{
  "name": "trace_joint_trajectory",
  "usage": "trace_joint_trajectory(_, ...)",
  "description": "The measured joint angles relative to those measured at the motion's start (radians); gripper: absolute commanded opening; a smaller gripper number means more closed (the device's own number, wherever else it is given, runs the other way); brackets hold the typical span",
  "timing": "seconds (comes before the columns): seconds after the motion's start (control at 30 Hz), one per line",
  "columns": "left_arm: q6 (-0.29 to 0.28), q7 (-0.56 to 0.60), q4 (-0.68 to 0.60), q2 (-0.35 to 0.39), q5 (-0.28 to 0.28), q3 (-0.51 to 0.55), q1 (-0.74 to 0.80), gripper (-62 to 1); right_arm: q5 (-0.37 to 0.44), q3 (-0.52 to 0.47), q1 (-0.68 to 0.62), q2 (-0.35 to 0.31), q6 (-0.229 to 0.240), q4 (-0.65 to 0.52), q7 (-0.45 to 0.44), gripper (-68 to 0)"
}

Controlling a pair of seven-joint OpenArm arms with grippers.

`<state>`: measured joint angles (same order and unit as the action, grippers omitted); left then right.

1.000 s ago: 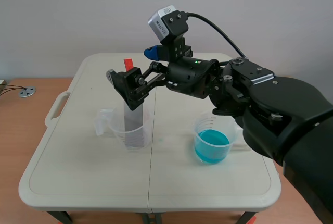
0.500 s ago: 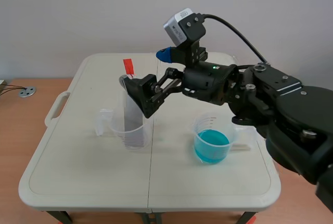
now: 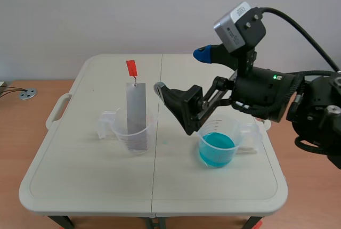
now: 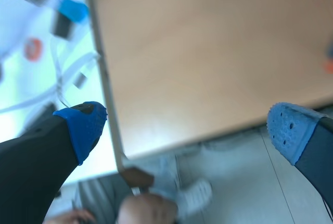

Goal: Hold the metal plate by the orange handle, dip it into the blue solution, take it out and point at it, then put the plate back in the beaker on the left.
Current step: 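Return to the home posture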

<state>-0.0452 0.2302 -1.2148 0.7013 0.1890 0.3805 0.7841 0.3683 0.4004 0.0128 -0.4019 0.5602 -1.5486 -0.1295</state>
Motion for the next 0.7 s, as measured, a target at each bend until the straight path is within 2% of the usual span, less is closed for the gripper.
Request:
trace_joint_trajectory(0.13,0.0,0.015,-0.104,0.061,0.083,0.033,0.0,1.4,0.0,-0.064,-0.087,-0.032,-0.015,-0.062,0.0,-1.2)
trace_joint_trajectory(0.2,-0.001,0.051,-0.161,0.084,0.108,0.034,0.0,1.4,0.0,-0.094,-0.127,-0.045,-0.015,-0.089,0.0,-1.2)
trace_joint_trajectory(0.33,-0.009,0.086,-0.295,0.082,0.108,0.034,0.0,1.4,0.0,-0.143,-0.202,-0.062,-0.014,-0.134,0.0,-1.2)
trace_joint_trajectory(0.43,-0.013,0.098,-0.402,0.043,0.108,0.034,0.0,1.4,0.0,-0.181,-0.265,-0.071,-0.015,-0.169,0.0,-1.2)
trace_joint_trajectory(0.53,-0.058,0.098,-0.503,-0.023,0.106,0.032,0.0,1.4,0.0,-0.227,-0.332,-0.072,-0.017,-0.213,-0.002,-1.2)
trace_joint_trajectory(0.7,-0.063,0.103,-0.612,-0.124,0.053,-0.033,0.0,1.4,0.0,-0.291,-0.441,-0.072,-0.018,-0.288,-0.031,-1.2)
